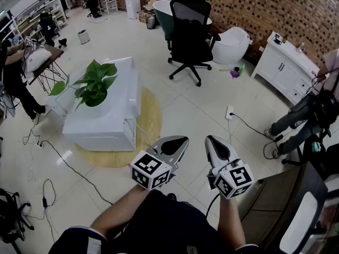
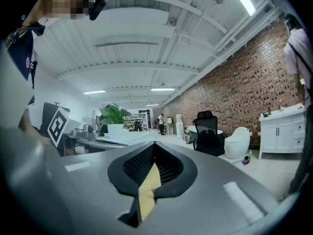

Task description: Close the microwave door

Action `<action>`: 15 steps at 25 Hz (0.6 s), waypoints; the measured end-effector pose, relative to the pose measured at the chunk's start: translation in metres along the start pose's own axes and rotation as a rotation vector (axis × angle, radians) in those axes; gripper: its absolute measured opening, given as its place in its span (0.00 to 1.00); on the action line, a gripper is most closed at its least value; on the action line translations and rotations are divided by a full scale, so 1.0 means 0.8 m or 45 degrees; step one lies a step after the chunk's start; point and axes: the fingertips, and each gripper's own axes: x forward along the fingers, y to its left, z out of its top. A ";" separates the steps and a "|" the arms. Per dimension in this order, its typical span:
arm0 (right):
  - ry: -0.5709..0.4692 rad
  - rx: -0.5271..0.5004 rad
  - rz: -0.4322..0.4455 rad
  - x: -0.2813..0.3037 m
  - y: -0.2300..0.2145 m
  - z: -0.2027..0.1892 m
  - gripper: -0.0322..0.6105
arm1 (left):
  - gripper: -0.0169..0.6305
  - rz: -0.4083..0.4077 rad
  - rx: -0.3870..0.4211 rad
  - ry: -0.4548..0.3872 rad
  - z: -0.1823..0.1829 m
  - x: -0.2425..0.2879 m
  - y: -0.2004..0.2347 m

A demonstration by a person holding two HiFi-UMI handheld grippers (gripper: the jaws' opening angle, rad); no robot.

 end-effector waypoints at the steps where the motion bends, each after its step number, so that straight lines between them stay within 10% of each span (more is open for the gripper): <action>1: -0.002 -0.002 0.005 0.002 0.002 0.001 0.05 | 0.05 0.007 0.005 -0.002 0.001 -0.003 0.003; 15: 0.012 -0.036 0.264 0.071 0.074 0.004 0.05 | 0.05 0.294 -0.010 -0.054 0.009 -0.093 0.071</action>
